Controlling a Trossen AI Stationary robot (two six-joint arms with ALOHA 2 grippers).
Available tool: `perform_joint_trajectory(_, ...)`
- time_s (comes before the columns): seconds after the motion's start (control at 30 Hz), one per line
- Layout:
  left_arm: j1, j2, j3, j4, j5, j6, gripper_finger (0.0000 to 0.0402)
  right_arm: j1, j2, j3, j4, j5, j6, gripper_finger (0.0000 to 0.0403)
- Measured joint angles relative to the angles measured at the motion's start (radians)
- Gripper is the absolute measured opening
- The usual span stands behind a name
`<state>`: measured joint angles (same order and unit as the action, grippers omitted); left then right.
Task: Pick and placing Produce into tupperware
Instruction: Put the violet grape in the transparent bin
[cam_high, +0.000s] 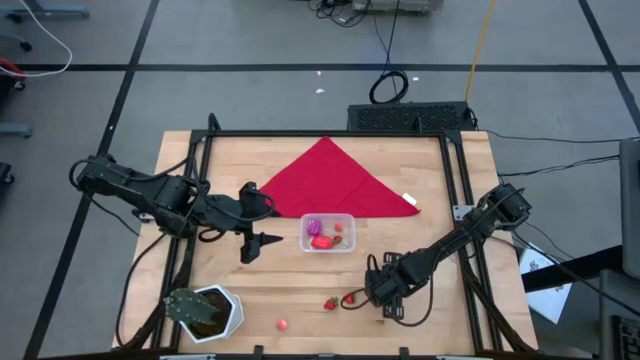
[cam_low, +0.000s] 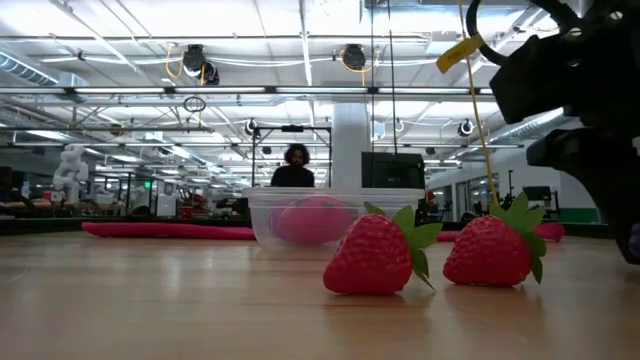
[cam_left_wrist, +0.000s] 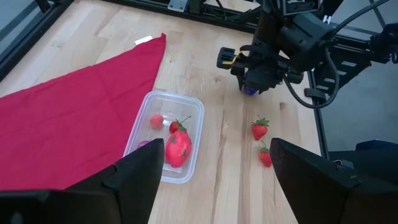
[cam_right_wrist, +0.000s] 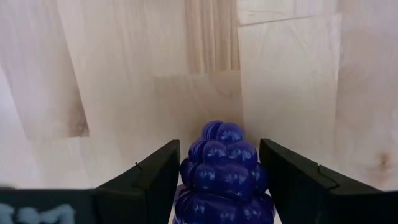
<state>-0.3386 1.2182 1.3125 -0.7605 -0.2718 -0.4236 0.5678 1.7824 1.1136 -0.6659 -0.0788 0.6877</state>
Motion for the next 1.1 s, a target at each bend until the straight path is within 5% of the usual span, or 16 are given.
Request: perform_joint_trajectory(1.1,0.000,0.000,0.000,-0.006,0.000,-0.003,0.0296,0.003,-0.101,0.001,-0.074,0.083,0.007,0.0210)
